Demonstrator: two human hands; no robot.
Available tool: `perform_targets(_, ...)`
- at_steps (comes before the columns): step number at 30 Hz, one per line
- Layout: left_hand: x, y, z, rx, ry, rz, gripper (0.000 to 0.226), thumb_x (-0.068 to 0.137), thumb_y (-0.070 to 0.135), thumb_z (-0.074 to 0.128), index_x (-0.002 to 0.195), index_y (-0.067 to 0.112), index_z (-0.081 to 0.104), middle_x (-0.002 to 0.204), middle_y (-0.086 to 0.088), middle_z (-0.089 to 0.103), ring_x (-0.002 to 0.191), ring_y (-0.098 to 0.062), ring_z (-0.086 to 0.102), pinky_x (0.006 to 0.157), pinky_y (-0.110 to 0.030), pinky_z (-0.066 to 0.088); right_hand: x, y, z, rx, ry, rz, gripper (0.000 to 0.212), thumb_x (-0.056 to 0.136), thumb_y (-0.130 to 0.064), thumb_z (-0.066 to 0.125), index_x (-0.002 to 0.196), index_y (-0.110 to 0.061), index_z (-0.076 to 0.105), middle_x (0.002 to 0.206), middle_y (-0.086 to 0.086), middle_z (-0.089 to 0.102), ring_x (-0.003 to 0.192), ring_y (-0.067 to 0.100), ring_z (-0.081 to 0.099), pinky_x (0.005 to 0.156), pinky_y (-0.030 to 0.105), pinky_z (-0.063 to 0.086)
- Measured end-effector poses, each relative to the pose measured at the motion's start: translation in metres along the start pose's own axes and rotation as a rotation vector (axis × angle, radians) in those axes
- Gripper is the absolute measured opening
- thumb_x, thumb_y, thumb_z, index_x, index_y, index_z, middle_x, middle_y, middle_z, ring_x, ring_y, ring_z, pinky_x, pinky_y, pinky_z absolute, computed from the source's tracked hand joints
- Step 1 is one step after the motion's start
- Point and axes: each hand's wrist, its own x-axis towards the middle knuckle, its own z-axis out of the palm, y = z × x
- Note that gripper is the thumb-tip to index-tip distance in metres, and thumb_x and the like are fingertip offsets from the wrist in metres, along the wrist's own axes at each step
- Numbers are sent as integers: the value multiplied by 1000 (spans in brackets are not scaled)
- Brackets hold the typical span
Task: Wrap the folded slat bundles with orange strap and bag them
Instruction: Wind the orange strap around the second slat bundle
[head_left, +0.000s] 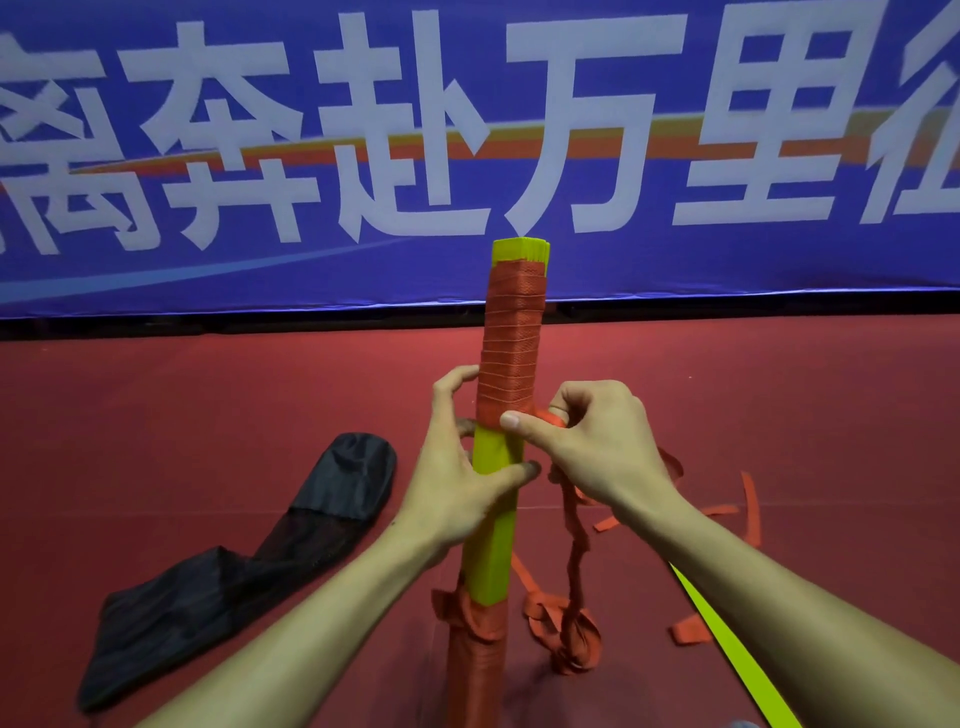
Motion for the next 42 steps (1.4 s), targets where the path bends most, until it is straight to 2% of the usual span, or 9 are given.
perform_targets(3,0,-1,2,-10,30,9,92,62,7,88,123,51,36,103,-12,69,88,-32,70,76,-46,61,1,1,1,20,-2,14,52,71,-42,82,57,-5,47,47,11,57,48,27,56,49,31,44)
perform_targets(6,1,-1,1,-18,21,-21,98,59,4,94,130,39,35,104,-10,69,84,-20,72,74,-37,60,3,4,2,80,-32,31,45,72,-35,83,57,-9,49,52,12,62,54,33,64,53,41,52)
perform_targets(8,1,0,1,-48,-16,-13,86,61,-10,88,126,23,41,97,0,69,77,-5,69,68,-23,55,2,4,2,103,-77,26,40,72,-31,83,58,-14,49,52,7,62,53,32,63,56,46,54)
perform_targets(11,2,0,-3,-77,-91,-11,66,66,-14,83,114,16,49,87,10,70,78,-4,67,68,-21,53,1,4,2,123,-129,15,37,74,-25,83,62,-16,50,53,1,60,50,26,60,54,44,53)
perform_targets(18,2,-6,-22,-225,-363,-122,92,75,-7,68,140,48,33,110,-19,72,94,-24,67,78,-32,55,4,11,-7,156,-105,23,30,80,-17,79,67,-16,52,60,0,65,50,20,63,50,41,55)
perform_targets(23,-1,-4,-19,-181,-329,-106,101,77,-16,71,134,58,32,104,2,75,93,-13,70,76,-27,56,6,11,-9,211,-112,15,24,81,-10,77,71,-11,56,70,3,59,55,18,56,48,25,48)
perform_targets(28,-5,-7,-17,-233,-337,-132,105,79,-12,74,126,76,39,117,3,71,100,-33,72,75,-39,59,5,11,-11,248,-135,26,17,79,-9,79,85,-2,64,67,4,54,52,12,54,49,18,46)
perform_targets(38,-4,-8,-25,-268,-281,-122,96,72,0,77,123,75,46,117,6,71,109,-50,63,85,-49,57,7,9,-20,254,-305,64,11,88,2,66,85,-7,72,69,2,66,63,11,59,61,24,55)
perform_targets(42,-5,-9,-27,-264,-284,-125,96,72,-1,78,124,74,46,120,5,70,107,-49,65,89,-56,56,6,9,-23,219,-286,30,6,83,1,73,82,-2,68,63,7,64,56,16,60,52,22,48)
